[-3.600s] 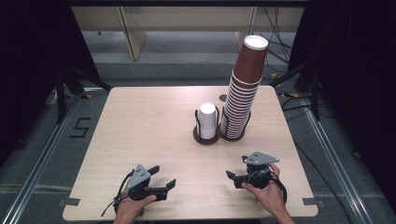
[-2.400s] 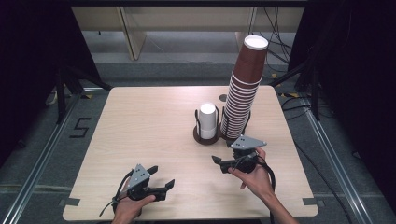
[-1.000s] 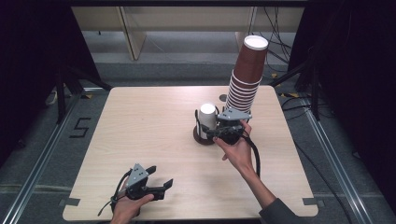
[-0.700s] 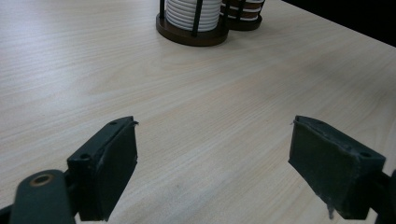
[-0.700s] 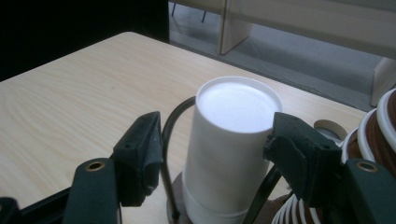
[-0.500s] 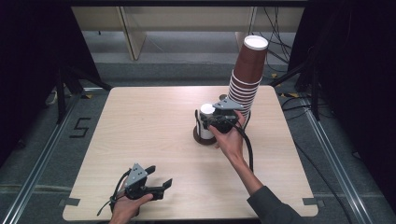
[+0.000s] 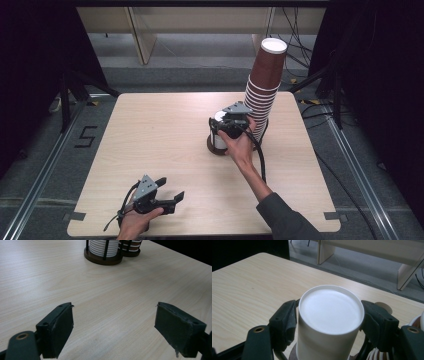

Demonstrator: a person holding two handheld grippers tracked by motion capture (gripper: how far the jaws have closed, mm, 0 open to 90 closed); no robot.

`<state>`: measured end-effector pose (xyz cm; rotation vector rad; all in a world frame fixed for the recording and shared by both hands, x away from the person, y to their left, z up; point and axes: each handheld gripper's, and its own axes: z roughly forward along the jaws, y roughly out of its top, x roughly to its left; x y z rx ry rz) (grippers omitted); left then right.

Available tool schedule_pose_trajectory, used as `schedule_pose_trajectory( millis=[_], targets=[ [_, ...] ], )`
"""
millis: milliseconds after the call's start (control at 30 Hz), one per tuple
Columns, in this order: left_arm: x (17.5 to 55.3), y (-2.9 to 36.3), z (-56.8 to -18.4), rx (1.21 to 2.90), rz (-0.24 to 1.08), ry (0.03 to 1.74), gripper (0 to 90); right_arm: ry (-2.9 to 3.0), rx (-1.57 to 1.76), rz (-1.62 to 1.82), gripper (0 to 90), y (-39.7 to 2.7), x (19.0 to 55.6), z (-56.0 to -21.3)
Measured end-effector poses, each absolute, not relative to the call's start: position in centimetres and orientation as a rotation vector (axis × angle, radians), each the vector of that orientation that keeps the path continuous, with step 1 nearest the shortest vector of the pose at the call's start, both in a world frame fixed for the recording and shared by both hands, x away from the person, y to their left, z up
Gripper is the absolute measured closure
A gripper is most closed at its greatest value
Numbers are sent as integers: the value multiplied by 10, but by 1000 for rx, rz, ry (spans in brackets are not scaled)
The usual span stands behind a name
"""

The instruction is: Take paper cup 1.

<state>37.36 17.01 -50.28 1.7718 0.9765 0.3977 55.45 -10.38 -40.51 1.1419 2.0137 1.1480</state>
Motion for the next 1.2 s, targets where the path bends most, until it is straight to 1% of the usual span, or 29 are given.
schedule_pose_trajectory(
  millis=[367, 600, 1200],
  targets=[
    [374, 171, -503, 1771, 395, 974, 148, 1986, 1170, 1137, 340, -97, 562, -405],
    [374, 171, -504, 1759, 389, 976, 147, 1967, 1181, 1148, 346, -95, 559, -401],
    [375, 172, -504, 1770, 387, 975, 148, 1916, 1124, 1202, 350, -100, 548, -368]
  ],
)
